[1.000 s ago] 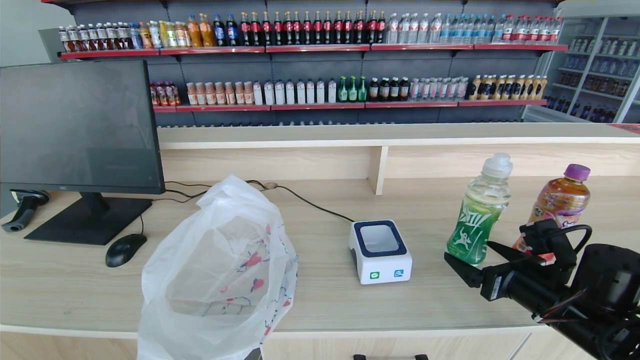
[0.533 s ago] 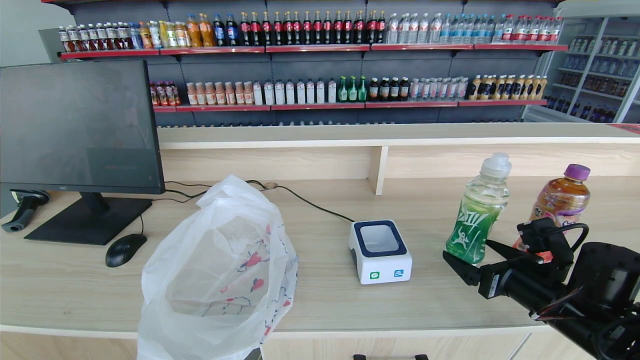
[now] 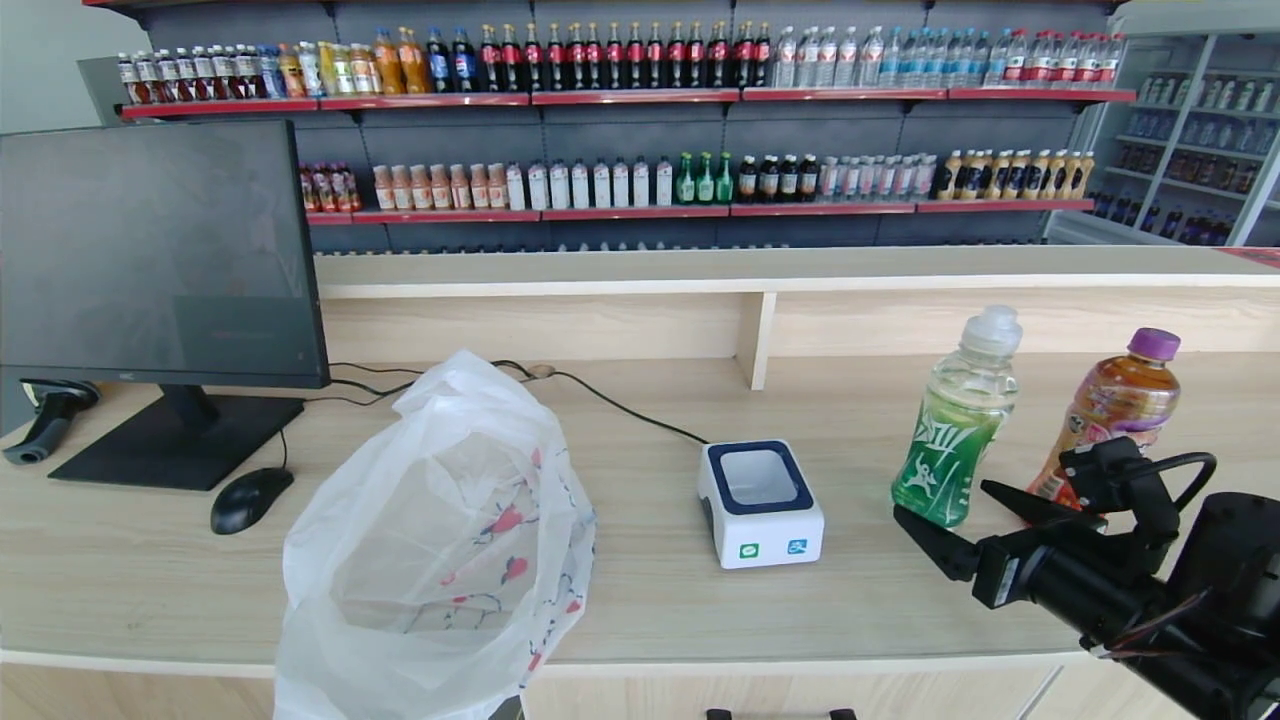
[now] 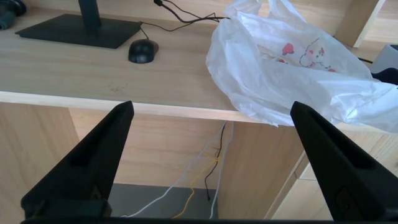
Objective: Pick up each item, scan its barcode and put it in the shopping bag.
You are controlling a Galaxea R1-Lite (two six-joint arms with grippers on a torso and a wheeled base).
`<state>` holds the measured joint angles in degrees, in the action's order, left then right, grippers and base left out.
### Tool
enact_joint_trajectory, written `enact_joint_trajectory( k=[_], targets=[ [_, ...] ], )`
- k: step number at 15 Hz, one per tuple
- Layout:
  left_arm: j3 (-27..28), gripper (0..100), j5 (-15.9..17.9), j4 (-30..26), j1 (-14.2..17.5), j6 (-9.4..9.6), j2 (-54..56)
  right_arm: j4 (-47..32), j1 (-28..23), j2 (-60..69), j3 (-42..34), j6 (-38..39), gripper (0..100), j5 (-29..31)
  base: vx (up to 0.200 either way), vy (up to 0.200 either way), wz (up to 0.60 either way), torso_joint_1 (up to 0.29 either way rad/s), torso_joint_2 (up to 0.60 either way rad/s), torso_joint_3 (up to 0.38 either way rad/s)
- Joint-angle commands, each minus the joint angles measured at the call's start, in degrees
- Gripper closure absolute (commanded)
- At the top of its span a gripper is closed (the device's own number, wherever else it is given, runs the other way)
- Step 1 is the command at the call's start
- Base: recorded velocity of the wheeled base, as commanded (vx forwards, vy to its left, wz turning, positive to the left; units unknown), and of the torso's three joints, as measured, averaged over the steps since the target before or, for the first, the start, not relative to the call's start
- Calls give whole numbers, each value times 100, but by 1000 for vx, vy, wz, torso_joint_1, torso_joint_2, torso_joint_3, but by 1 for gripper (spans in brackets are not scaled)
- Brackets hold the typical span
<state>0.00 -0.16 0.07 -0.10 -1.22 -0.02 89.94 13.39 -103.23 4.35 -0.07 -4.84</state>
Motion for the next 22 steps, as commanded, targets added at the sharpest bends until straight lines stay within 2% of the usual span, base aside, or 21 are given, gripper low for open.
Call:
enact_joint_trajectory(
  k=[1, 8, 22],
  targets=[
    [0, 0, -2, 1, 1, -1, 2, 6, 323, 277, -48, -1, 0, 1, 0, 0, 0, 0, 0, 0],
    [0, 0, -2, 1, 1, -1, 2, 6, 323, -382, 356, 7, 0, 1, 0, 0, 0, 0, 0, 0],
    [0, 0, -2, 1, 1, -1, 2, 6, -99, -584, 356, 16, 0, 1, 0, 0, 0, 0, 0, 0]
  ],
)
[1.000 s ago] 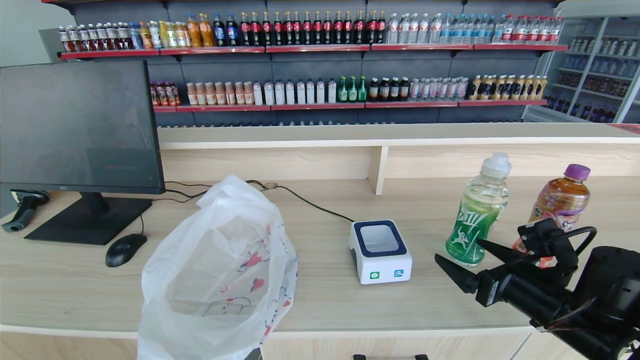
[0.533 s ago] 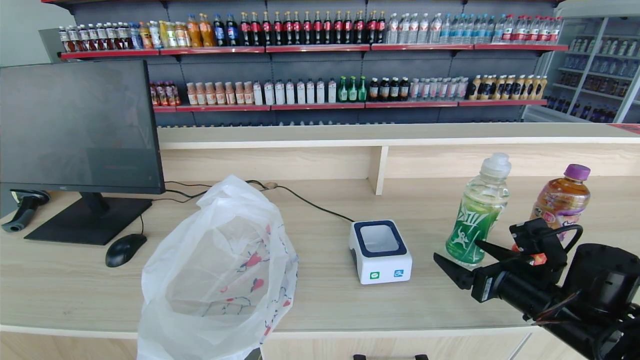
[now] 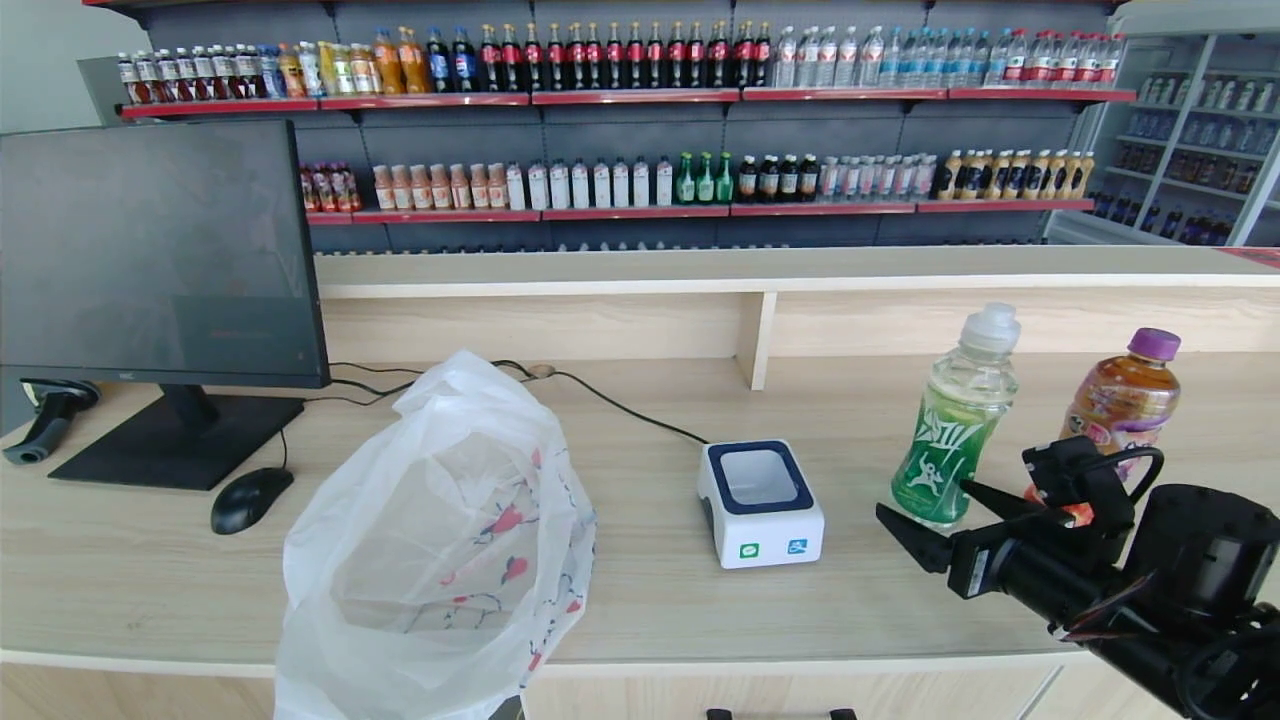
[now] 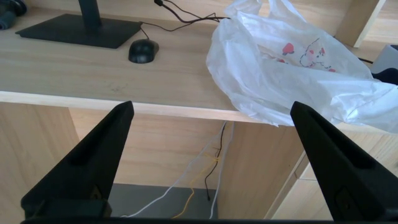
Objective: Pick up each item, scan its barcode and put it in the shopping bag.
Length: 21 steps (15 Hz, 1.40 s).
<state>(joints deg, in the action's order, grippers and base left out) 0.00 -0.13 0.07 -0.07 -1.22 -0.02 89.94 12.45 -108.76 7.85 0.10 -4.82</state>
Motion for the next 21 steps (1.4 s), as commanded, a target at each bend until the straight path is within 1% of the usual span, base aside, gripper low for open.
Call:
enact_joint_trajectory(
  k=[1, 9, 16, 19, 21],
  targets=[
    [0, 0, -4, 1, -1, -1, 2, 6, 3, -40, 15, -1, 0, -2, 0, 0, 0, 0, 0, 0],
    [0, 0, -4, 1, -1, -1, 2, 6, -278, -110, 349, -27, 0, -2, 0, 0, 0, 0, 0, 0],
    [0, 0, -4, 1, -1, -1, 2, 6, -278, -171, 463, -27, 0, -2, 0, 0, 0, 0, 0, 0],
    [0, 0, -4, 1, -1, -1, 2, 6, -278, -330, 621, -27, 0, -2, 0, 0, 0, 0, 0, 0],
    [0, 0, -4, 1, -1, -1, 2, 6, -392, -356, 665, -19, 0, -2, 0, 0, 0, 0, 0, 0]
  ],
)
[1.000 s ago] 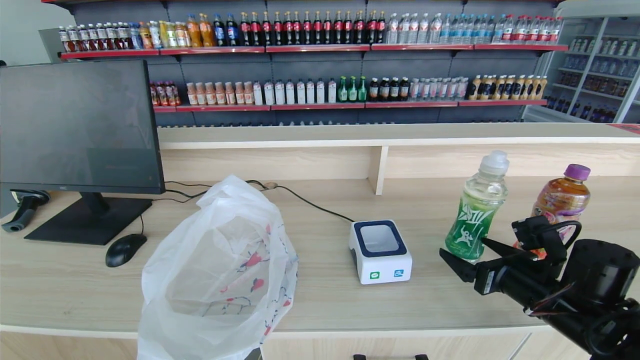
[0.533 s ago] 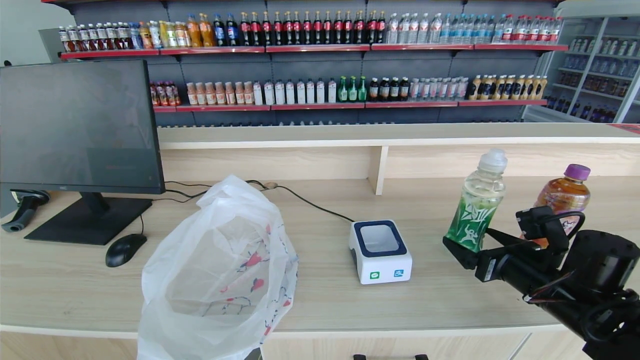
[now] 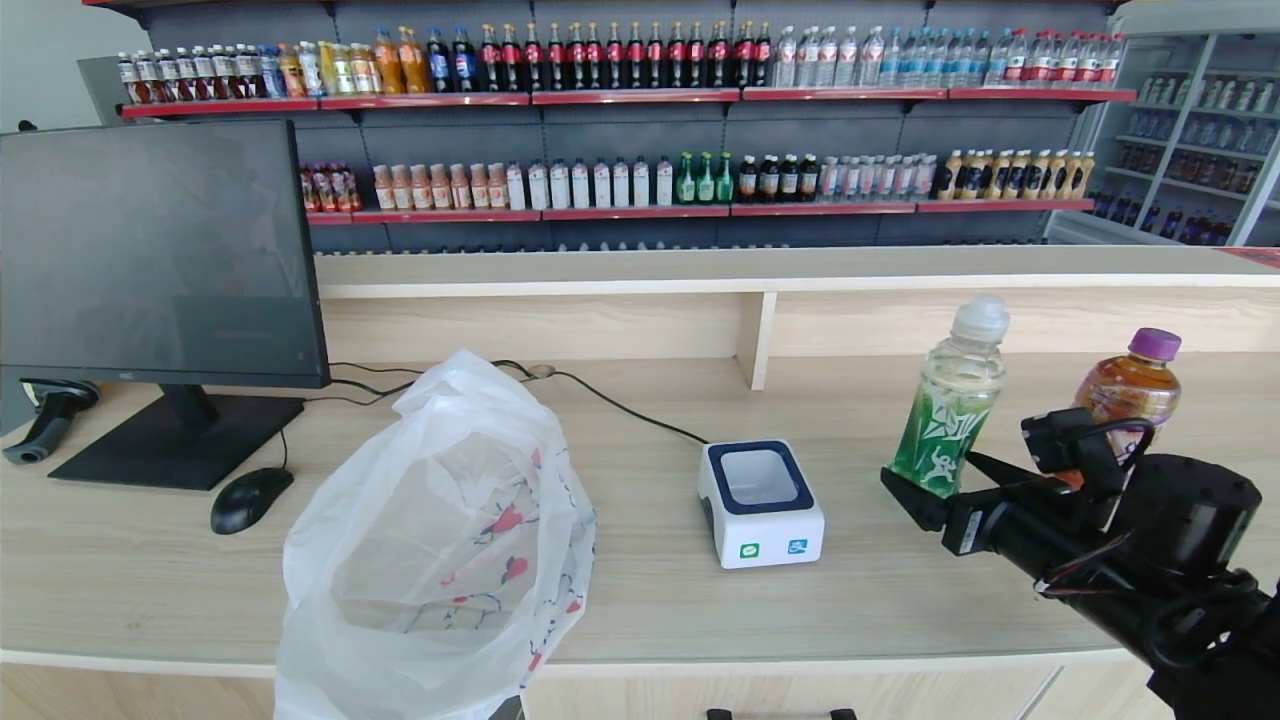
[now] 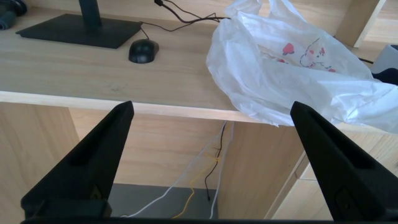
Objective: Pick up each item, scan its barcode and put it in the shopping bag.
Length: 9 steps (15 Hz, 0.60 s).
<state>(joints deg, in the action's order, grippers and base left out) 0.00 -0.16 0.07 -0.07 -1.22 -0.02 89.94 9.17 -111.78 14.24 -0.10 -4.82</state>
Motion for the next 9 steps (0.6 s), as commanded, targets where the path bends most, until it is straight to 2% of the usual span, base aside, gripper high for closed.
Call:
enact_joint_trajectory(
  k=[1, 9],
  targets=[
    [0, 0, -2, 1, -1, -1, 2, 6, -82, -72, 70, 10, 0, -2, 0, 0, 0, 0, 0, 0],
    [0, 0, -2, 1, -1, -1, 2, 6, -73, -319, 527, 62, 0, -2, 0, 0, 0, 0, 0, 0]
  ],
)
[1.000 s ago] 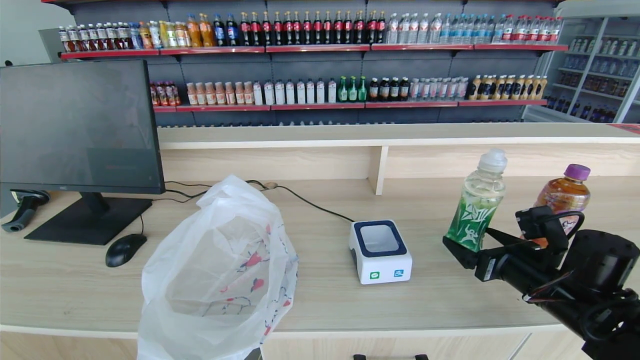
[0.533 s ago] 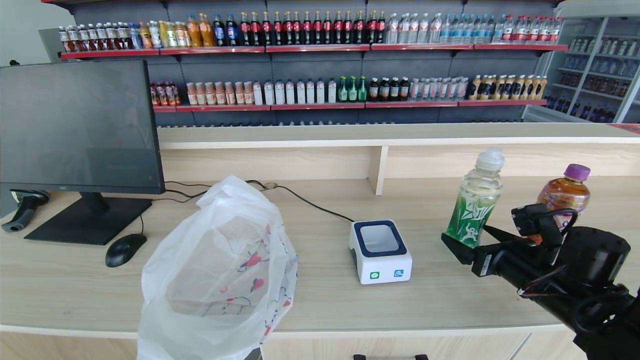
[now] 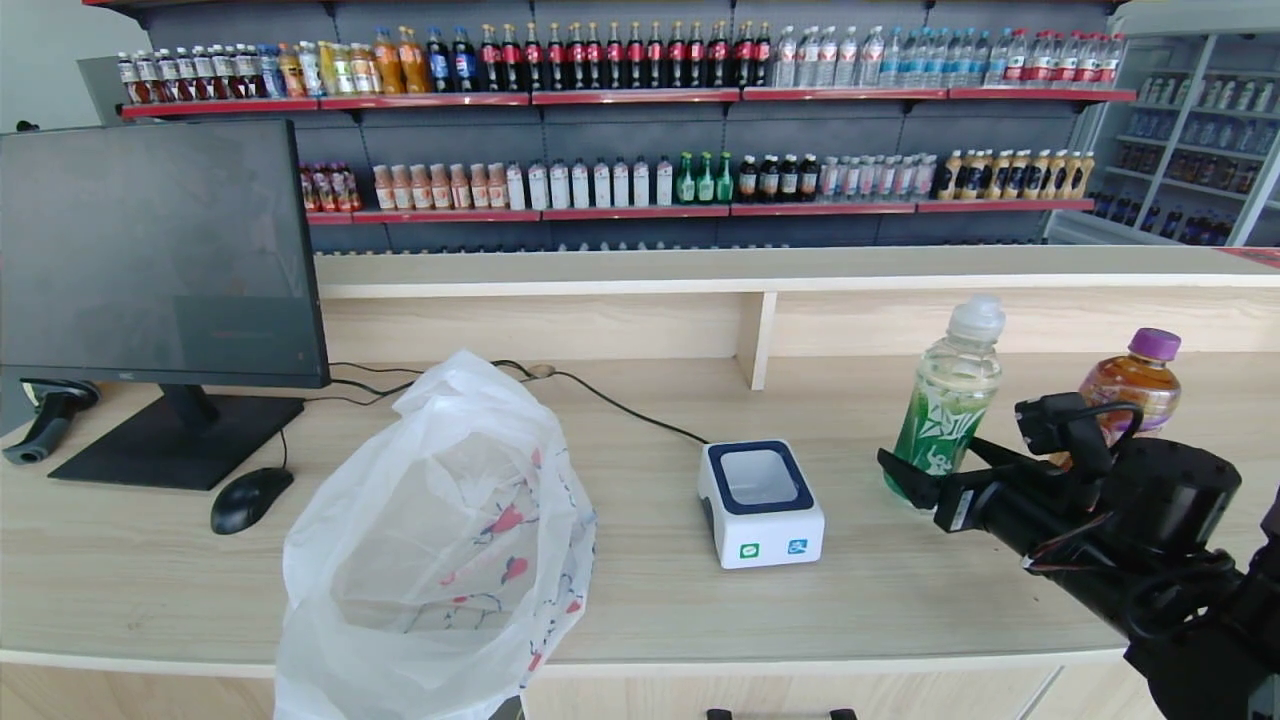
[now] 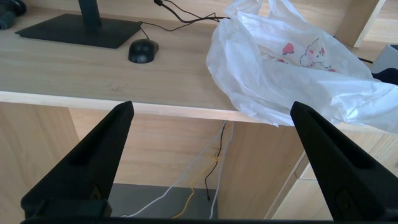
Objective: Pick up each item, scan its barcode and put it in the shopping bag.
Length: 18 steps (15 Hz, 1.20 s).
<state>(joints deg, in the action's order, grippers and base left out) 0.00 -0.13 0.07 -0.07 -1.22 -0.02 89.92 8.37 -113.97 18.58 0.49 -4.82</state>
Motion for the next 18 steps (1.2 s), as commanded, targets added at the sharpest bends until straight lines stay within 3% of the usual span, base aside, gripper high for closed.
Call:
enact_joint_trajectory(
  k=[1, 18],
  targets=[
    [0, 0, -4, 1, -1, -1, 2, 8, 6, -125, 128, 4, 0, -2, 0, 0, 0, 0, 0, 0],
    [0, 0, -4, 1, -1, -1, 2, 8, 50, -310, 304, 22, 0, -90, 0, 0, 0, 0, 0, 0]
  ],
)
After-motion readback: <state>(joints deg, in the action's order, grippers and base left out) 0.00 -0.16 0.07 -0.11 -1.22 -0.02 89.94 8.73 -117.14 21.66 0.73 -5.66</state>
